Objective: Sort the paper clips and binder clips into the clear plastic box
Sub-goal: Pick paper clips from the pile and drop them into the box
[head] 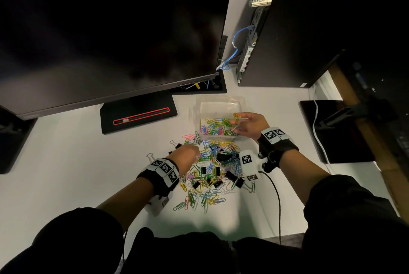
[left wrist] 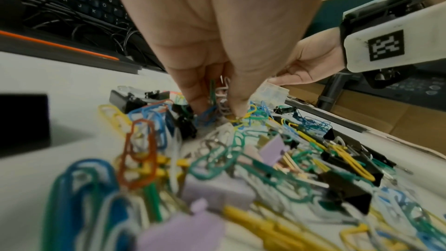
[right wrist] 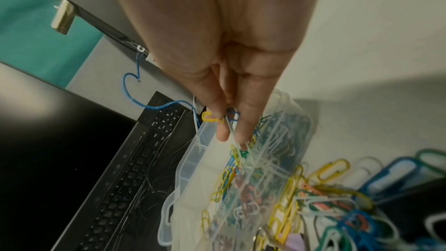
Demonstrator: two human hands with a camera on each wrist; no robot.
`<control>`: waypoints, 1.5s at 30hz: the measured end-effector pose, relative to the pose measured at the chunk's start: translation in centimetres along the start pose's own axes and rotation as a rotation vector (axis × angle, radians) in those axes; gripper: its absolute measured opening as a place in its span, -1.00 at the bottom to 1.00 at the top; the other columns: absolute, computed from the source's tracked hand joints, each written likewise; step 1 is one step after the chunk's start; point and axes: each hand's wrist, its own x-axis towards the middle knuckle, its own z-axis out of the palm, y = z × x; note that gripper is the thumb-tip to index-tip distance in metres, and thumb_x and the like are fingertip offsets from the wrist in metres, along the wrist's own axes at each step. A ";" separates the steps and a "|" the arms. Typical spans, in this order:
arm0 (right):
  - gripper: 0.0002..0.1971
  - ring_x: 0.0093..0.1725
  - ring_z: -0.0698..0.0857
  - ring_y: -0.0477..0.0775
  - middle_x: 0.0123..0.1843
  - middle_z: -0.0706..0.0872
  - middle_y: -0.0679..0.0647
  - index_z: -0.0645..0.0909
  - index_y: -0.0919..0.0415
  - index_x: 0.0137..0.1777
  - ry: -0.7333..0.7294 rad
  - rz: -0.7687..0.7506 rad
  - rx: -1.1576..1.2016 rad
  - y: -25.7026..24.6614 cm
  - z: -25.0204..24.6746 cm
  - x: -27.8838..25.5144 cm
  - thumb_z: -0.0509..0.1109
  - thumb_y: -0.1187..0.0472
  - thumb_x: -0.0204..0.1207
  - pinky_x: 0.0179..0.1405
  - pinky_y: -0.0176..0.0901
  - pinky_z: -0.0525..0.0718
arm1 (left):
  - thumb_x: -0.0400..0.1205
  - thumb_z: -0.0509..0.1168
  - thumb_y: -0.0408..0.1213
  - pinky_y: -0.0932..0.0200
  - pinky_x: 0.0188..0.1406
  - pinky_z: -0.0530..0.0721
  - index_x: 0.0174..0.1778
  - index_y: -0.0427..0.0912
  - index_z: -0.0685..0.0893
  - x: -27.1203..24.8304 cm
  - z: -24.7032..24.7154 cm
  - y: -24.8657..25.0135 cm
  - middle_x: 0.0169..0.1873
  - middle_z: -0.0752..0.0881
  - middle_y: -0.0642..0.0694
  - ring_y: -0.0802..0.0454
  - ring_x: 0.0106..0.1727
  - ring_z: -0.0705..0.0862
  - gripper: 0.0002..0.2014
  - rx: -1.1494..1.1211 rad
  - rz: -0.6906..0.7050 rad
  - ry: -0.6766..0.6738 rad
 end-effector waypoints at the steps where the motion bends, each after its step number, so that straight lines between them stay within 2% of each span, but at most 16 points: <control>1: -0.63 -0.16 0.80 0.02 -0.13 0.80 0.30 0.41 0.58 0.30 0.022 0.011 0.030 0.2 -0.1 0.2 0.25 0.59 0.49 -0.14 -0.37 0.68 | 0.68 0.12 -0.44 0.18 0.31 0.44 0.34 -0.24 0.53 0.1 0.0 -0.1 0.32 0.59 -0.20 -0.11 0.32 0.56 -0.69 -0.035 -0.014 -0.002; 2: -0.65 -0.36 0.77 -0.12 -0.24 0.79 0.13 0.45 0.53 0.31 0.082 0.042 0.069 0.3 0.0 0.4 0.26 0.52 0.52 -0.30 -0.39 0.69 | 0.69 0.13 -0.42 0.17 0.31 0.45 0.33 -0.23 0.54 0.1 -0.2 0.0 0.31 0.59 -0.20 -0.12 0.31 0.57 -0.70 -0.072 -0.026 -0.009; 4: -0.72 -0.43 0.72 -0.08 -0.29 0.78 0.11 0.57 0.42 0.24 0.188 0.064 0.081 0.4 0.0 0.8 0.30 0.36 0.55 -0.44 -0.34 0.66 | 0.70 0.13 -0.34 0.15 0.29 0.47 0.30 -0.24 0.56 0.1 -0.8 0.2 0.31 0.60 -0.21 -0.14 0.31 0.57 -0.73 -0.150 -0.028 -0.016; 8: -0.79 -0.06 0.64 0.14 0.12 0.74 0.29 0.68 0.28 0.12 0.183 -0.040 -0.214 0.2 0.3 0.9 0.29 0.30 0.55 0.04 0.04 0.64 | 0.70 0.14 -0.28 0.19 0.06 0.50 0.24 -0.28 0.59 -0.4 -1.9 0.8 0.16 0.68 -0.24 -0.17 0.15 0.66 -0.74 -0.323 -0.001 0.050; 12: -0.71 0.17 0.69 0.11 0.16 0.75 0.15 0.70 0.21 0.11 0.058 -0.102 -0.545 -0.1 1.6 0.4 0.21 0.43 0.54 0.23 -0.17 0.55 | 0.67 0.20 -0.32 0.21 -0.13 0.52 0.20 -0.30 0.60 0.2 -2.7 1.2 -0.06 0.70 -0.20 -0.10 -0.18 0.68 -0.76 -0.556 -0.081 0.111; 17: -0.69 0.29 0.59 0.20 0.32 0.64 0.19 0.67 0.26 0.18 -0.122 -0.190 -0.839 0.4 3.6 0.1 0.15 0.38 0.58 0.36 -0.07 0.49 | 0.65 0.22 -0.41 0.43 -0.37 0.60 -0.02 -0.35 0.62 2.0 -3.9 1.5 -0.31 0.62 -0.14 0.13 -0.36 0.57 -0.90 -0.826 -0.110 0.206; 21: -0.72 0.15 0.65 0.29 0.15 0.71 0.28 0.68 0.34 0.08 -0.149 -0.185 -0.891 0.1 3.2 -0.2 0.16 0.29 0.59 0.18 0.08 0.61 | 0.66 0.19 -0.47 0.30 -0.23 0.72 0.00 -0.34 0.58 3.7 -4.8 1.7 -0.15 0.64 -0.28 0.07 -0.34 0.66 -0.92 -0.910 -0.118 0.220; 24: -0.72 0.12 0.67 0.29 0.12 0.75 0.28 0.69 0.34 0.07 -0.073 -0.163 -0.883 -0.2 2.3 -0.6 0.19 0.23 0.59 0.15 0.02 0.62 | 0.67 0.17 -0.48 0.50 -0.40 0.69 0.14 -0.44 0.58 4.8 -5.4 2.4 -0.06 0.62 -0.22 0.01 -0.32 0.66 -0.82 -0.918 -0.126 0.238; 26: -0.75 0.19 0.66 0.17 0.20 0.73 0.16 0.68 0.24 0.14 0.033 -0.166 -0.744 -0.4 1.6 -1.0 0.25 0.21 0.58 0.18 -0.17 0.52 | 0.68 0.11 -0.51 0.41 -0.30 0.76 0.18 -0.45 0.58 5.7 -5.7 2.8 0.04 0.60 -0.24 -0.05 -0.28 0.68 -0.78 -0.996 -0.157 0.226; 29: -0.81 0.08 0.68 0.07 0.14 0.76 0.07 0.70 0.13 0.09 0.161 -0.180 -0.531 -0.3 0.7 -1.9 0.31 0.21 0.55 0.13 -0.21 0.55 | 0.69 0.02 -0.58 -0.09 0.22 0.68 0.21 -0.49 0.57 6.9 -5.7 3.2 0.17 0.60 -0.38 -0.31 0.06 0.68 -0.72 -1.128 -0.253 0.183; 31: -0.84 -0.04 0.69 0.05 0.08 0.77 0.05 0.72 0.09 0.04 0.201 -0.190 -0.472 0.1 0.0 -2.7 0.33 0.21 0.54 0.05 -0.14 0.62 | 0.69 0.04 -0.56 -0.11 0.29 0.61 0.27 -0.47 0.57 7.4 -5.4 3.2 0.31 0.58 -0.34 -0.31 0.23 0.63 -0.70 -1.112 -0.261 0.185; 34: -0.88 -0.23 0.65 -0.03 -0.07 0.75 0.01 0.73 0.12 -0.03 0.199 -0.196 -0.503 0.9 -0.8 -4.3 0.36 0.22 0.52 -0.22 -0.32 0.55 | 0.69 0.09 -0.49 0.06 0.17 0.63 0.36 -0.34 0.55 7.4 -5.2 3.0 0.41 0.54 -0.30 -0.11 0.18 0.60 -0.67 -0.992 -0.198 0.192; 36: -0.90 -0.29 0.62 -0.11 -0.15 0.73 -0.02 0.73 0.16 -0.07 0.148 -0.174 -0.567 1.8 -1.2 -5.4 0.38 0.28 0.50 -0.28 -0.42 0.52 | 0.68 0.11 -0.50 0.06 0.36 0.55 0.37 -0.31 0.55 6.8 -5.3 2.9 0.44 0.51 -0.26 -0.13 0.33 0.56 -0.66 -0.894 -0.147 0.194; 38: -0.90 -0.25 0.64 -0.07 -0.18 0.71 -0.01 0.72 0.16 -0.09 0.070 -0.114 -0.647 2.9 -1.4 -6.3 0.41 0.31 0.45 -0.19 -0.32 0.56 | 0.66 0.13 -0.53 0.05 0.54 0.39 0.34 -0.27 0.59 6.0 -5.4 2.7 0.45 0.51 -0.24 -0.12 0.46 0.49 -0.65 -0.833 -0.071 0.209; 43: -0.68 -0.20 0.56 0.02 -0.06 0.59 0.05 0.65 0.10 0.01 0.029 0.029 -0.737 5.4 -1.2 -7.4 0.59 0.14 0.27 -0.14 -0.23 0.46 | 0.57 0.25 -0.52 0.36 -0.02 0.56 0.06 -0.22 0.74 2.9 -5.0 2.5 -0.03 0.66 -0.14 0.06 -0.05 0.59 -0.75 -0.640 0.051 0.257; 45: -0.57 -0.15 0.55 0.04 -0.05 0.53 0.06 0.62 0.12 0.07 0.020 0.016 -0.742 5.9 -0.4 -7.6 0.63 0.12 0.21 -0.13 -0.22 0.45 | 0.55 0.32 -0.47 0.28 -0.08 0.55 0.06 -0.22 0.73 1.8 -4.6 2.2 -0.09 0.60 -0.07 0.07 -0.11 0.56 -0.79 -0.525 0.093 0.168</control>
